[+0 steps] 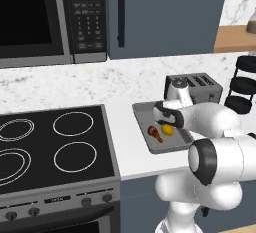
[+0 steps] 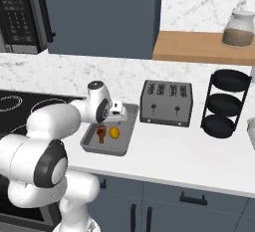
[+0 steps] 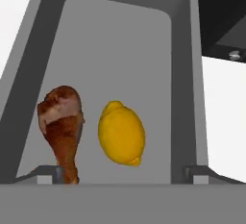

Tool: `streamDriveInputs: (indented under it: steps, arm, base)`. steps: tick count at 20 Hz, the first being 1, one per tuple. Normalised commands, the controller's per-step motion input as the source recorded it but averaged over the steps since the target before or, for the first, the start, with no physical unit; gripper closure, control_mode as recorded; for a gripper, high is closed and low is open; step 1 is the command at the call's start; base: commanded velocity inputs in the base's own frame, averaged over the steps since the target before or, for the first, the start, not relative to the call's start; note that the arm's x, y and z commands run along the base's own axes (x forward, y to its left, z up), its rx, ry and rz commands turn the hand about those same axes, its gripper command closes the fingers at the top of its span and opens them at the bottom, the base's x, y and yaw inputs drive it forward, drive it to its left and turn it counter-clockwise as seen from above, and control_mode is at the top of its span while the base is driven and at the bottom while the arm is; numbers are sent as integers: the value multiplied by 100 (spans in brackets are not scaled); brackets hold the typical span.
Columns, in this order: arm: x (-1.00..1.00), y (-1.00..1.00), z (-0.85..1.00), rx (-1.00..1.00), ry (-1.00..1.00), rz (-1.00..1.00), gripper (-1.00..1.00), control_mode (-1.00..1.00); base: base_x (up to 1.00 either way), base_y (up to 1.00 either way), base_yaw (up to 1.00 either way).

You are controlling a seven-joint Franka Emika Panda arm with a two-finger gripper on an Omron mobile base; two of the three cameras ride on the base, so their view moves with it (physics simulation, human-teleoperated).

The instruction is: Place one lemon and one chicken drumstick in each tupperware on the nearby counter, to pack two identical lunches.

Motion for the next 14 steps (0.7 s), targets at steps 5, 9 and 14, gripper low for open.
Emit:
streamDriveInputs:
  steps: [5,9,14]
  arm:
    - [-100,0,47,0,-4,6,-100,-100]
    - [-100,0,2,1,0,6,-100,-100]
    - [-72,0,13,2,0,1,-100,-100]
  base:
    - [0,0,0]
    - [0,0,0]
    - [0,0,0]
